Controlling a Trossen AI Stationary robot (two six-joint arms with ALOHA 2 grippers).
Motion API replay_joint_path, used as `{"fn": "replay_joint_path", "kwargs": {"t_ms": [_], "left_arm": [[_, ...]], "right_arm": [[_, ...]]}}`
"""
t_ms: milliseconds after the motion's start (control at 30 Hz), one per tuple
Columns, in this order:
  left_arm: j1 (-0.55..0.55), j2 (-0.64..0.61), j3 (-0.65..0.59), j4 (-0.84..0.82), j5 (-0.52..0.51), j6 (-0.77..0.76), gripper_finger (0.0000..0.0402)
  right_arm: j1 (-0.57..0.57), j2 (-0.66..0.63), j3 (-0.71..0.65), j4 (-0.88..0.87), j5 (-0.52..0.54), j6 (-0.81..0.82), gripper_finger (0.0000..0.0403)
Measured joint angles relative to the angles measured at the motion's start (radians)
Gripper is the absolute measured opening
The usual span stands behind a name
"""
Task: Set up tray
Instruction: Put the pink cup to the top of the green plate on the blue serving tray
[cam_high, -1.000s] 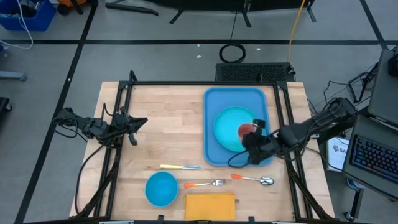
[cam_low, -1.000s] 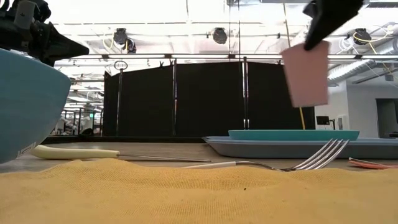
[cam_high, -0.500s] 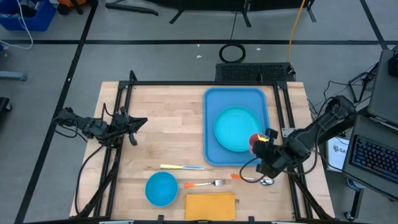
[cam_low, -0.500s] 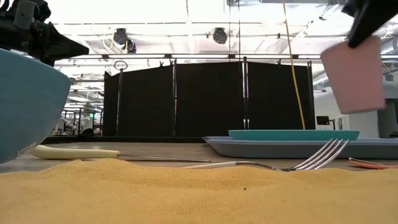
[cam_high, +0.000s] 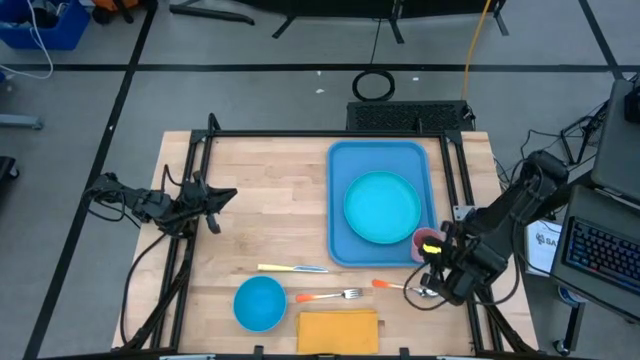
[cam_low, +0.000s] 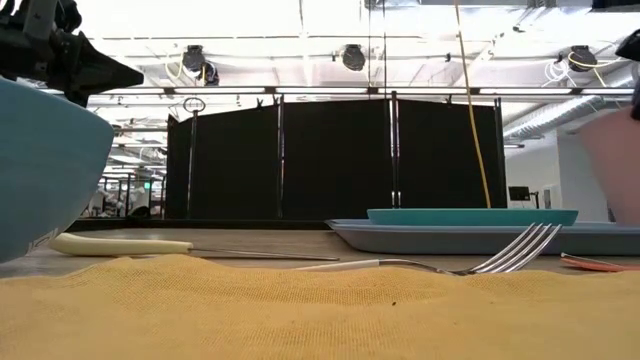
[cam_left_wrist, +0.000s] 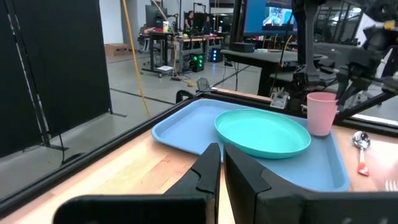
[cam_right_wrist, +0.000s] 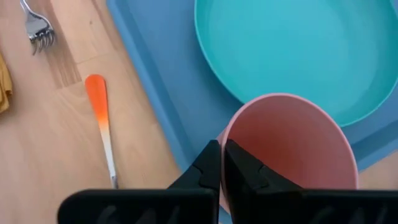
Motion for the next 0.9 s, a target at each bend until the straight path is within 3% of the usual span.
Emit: {"fn": "replay_joint_path", "kwargs": {"t_ms": [900], "left_arm": [[0.0, 0.0, 0.0, -0.003, 0.001, -0.036, 0.0024]], "right_arm": [[0.017, 0.0, -0.072, -0.008, -0.021, 0.096, 0.0]]}}
